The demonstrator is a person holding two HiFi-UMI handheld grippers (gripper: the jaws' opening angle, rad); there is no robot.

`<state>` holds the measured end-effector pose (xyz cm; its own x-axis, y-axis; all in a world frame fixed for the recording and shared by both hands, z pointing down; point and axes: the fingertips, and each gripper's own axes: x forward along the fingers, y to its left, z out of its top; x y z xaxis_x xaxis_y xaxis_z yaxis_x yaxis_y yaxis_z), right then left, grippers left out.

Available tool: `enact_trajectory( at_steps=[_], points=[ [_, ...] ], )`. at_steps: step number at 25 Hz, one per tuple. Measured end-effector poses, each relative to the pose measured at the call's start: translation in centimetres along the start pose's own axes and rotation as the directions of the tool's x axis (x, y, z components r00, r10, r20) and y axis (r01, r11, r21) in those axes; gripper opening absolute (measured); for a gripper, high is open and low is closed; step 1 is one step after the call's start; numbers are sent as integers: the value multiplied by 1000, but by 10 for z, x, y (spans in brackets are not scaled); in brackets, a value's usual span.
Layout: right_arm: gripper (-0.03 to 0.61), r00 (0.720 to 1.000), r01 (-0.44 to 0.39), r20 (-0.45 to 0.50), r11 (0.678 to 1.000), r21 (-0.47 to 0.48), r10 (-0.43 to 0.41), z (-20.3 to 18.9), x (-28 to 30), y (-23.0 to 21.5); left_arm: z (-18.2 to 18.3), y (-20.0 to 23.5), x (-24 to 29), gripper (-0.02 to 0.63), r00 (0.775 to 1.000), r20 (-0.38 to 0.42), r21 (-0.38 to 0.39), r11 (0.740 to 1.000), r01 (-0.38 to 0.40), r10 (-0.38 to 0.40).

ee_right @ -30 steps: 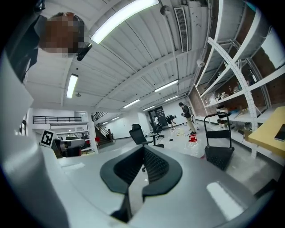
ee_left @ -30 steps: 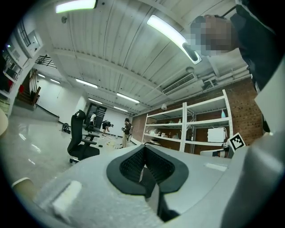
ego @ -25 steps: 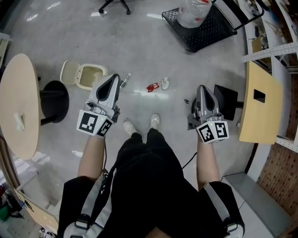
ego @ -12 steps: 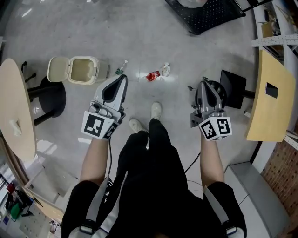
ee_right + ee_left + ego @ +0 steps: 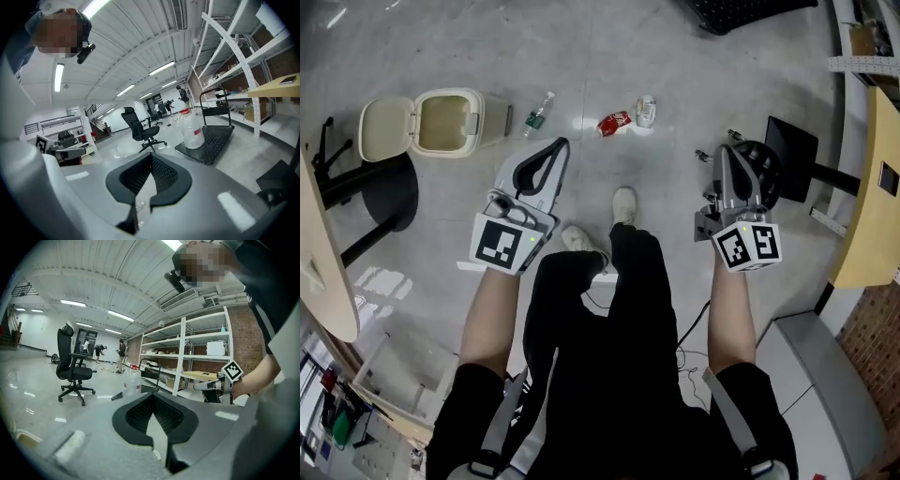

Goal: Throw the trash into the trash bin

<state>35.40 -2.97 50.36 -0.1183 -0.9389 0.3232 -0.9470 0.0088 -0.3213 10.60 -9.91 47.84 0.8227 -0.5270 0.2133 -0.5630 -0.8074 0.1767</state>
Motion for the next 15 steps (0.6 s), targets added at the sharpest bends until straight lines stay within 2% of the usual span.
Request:
enact_trajectory(
  at_steps=[9,15],
  points=[
    [5,1000,-1,2,999,-46,1,-102,54,-39,-106,24,43,5,997,58,34,998,50,-52],
    [5,998,-53,-39,992,-116,49,-189,124,-75,-166,47,75,5,983,165,61,995,77,-86]
  ],
)
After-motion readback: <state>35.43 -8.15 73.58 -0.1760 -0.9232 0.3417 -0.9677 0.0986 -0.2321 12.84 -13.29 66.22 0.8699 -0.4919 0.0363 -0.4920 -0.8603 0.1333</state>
